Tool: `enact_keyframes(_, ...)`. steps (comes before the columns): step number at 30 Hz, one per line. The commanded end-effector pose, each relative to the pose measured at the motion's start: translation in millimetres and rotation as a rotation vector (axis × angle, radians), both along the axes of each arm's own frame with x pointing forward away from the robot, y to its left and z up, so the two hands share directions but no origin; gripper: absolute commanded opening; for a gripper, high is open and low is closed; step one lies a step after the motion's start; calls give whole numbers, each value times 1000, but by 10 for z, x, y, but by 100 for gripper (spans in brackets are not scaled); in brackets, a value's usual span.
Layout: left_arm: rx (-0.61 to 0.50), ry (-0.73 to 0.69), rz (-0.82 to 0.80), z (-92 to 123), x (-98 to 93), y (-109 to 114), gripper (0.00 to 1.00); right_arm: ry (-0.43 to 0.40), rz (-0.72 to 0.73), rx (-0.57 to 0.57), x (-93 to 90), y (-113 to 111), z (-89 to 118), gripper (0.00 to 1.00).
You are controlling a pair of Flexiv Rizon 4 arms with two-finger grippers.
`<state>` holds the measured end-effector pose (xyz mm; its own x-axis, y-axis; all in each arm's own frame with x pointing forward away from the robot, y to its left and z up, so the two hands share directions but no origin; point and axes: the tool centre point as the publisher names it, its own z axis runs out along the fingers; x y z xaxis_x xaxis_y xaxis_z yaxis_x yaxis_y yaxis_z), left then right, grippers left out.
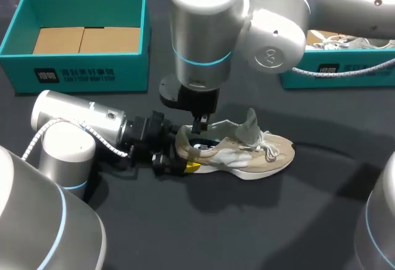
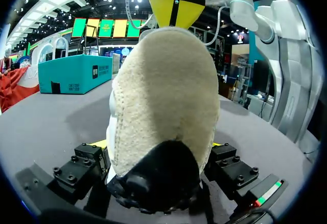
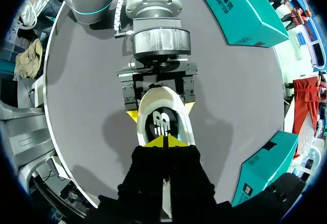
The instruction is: Take the shoe out of the shoebox, open the shoe tongue, remove and reinsert the insole, then place the shoe into the shoebox
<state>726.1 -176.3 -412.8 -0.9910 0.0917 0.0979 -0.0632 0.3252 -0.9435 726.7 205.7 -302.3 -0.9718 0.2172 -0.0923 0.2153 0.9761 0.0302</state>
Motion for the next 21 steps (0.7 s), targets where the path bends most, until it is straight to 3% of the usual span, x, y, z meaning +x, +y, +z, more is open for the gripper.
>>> enact_keyframes(1, 1, -1, 2, -10, -18, 9, 0, -15, 23, 14, 4, -29, -152, 0)
enact_keyframes(6, 1, -1, 2, -10, -18, 9, 0, -20, 14, 15, 1, -129, -321, 0)
enact_keyframes(17, 1, -1, 2, -10, -18, 9, 0, -20, 14, 15, 1, -129, -321, 0)
enact_keyframes(21, 1, -1, 2, -10, -18, 9, 0, 7, 45, 2, 115, -166, -529, 0)
